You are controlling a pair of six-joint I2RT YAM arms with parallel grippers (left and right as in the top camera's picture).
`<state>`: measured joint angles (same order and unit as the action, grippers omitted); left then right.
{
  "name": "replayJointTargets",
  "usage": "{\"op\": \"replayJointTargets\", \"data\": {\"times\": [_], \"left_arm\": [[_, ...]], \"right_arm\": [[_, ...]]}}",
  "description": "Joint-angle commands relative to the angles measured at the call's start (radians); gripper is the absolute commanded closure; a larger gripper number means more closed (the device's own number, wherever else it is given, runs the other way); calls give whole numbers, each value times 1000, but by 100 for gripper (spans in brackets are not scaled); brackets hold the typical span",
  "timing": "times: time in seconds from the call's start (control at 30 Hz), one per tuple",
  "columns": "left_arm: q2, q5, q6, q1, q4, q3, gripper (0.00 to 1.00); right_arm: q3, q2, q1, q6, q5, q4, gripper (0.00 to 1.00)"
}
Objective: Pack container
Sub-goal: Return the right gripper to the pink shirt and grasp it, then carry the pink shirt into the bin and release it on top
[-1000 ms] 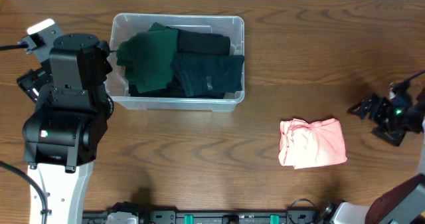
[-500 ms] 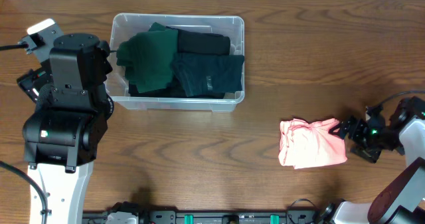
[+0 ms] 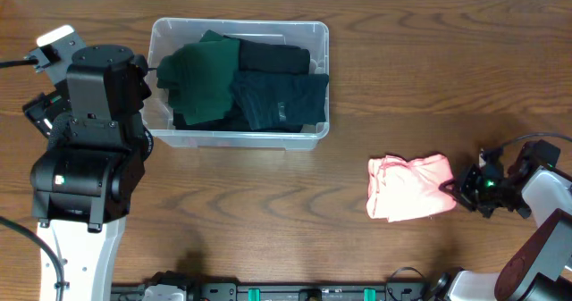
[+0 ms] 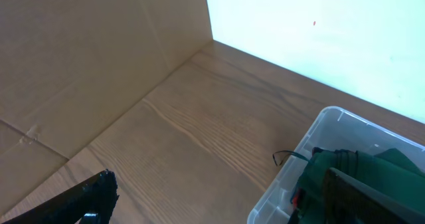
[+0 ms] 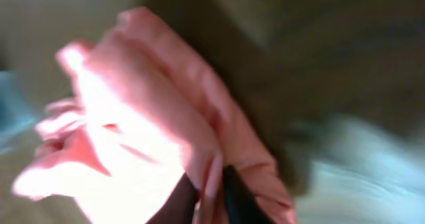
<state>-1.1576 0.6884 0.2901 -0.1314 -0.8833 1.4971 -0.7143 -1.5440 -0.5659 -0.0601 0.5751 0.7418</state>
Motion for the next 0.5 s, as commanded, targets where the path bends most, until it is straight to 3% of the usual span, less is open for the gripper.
{"op": "replayJointTargets", "data": {"times": [0.0,0.1,0.17,0.3,0.47], "left_arm": [[1,23,-5,4,1,7,2],[1,23,-5,4,1,8,2],[1,23,-5,4,1,7,2],[1,23,-5,4,1,7,2],[1,23,-5,4,1,7,2]], "right_arm": [[-61,25,8,-81,358,-30,99],[-103,45,12,-212,646,-150,99],[-117,60,29,-386,743,-282,99],[-122,102,115,-684,760,-581,99],[-122,126,274,-1027,665,-1073,99]]}}
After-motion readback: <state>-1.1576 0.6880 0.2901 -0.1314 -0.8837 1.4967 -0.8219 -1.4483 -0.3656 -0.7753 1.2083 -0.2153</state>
